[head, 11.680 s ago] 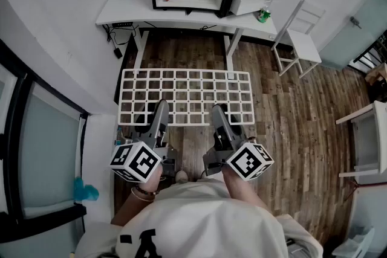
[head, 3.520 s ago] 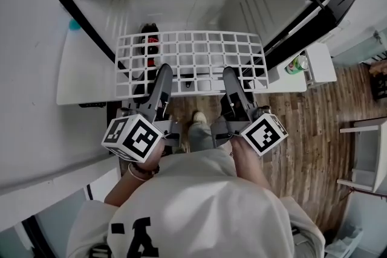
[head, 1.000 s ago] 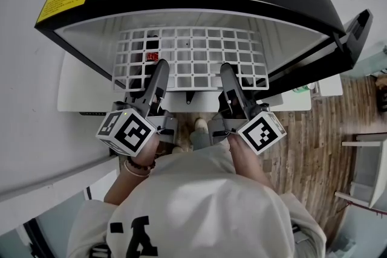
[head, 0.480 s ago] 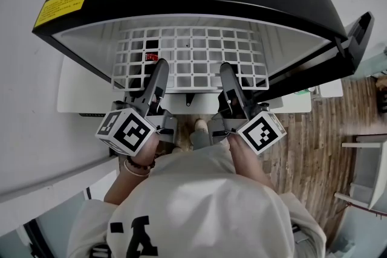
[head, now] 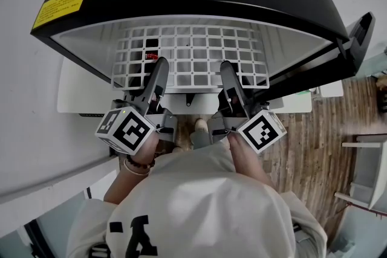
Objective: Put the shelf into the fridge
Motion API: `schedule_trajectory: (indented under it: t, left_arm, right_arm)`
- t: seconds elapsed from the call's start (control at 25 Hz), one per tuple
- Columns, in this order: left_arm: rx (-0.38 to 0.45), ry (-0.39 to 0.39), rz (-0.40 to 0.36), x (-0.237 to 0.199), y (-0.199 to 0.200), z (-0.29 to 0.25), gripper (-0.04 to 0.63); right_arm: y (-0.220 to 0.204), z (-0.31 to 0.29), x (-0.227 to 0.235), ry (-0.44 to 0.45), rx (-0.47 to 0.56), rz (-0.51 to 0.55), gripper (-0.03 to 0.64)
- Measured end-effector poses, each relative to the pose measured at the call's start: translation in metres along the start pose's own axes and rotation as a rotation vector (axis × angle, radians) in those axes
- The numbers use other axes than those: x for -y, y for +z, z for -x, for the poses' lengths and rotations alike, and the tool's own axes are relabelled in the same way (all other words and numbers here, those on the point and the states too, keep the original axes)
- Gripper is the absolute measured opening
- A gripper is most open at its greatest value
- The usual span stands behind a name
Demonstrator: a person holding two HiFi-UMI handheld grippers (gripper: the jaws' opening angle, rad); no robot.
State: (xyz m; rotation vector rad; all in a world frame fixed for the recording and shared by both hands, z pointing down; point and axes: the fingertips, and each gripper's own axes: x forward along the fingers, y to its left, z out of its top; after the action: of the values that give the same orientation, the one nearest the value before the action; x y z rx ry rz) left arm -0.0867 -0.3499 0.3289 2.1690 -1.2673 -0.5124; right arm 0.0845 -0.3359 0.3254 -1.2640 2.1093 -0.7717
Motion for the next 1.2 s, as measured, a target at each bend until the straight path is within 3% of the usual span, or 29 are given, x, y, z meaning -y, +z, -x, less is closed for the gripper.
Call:
schedule_trajectory:
  t: [1.2]
  left_arm:
    - [-0.002,0.013,0.009,-0.0012,0.0011,-0.0013,0.179]
  right_arm:
    - [0.0004,-0.0041,0.0013,0.001,-0.014,-0.016,0.16]
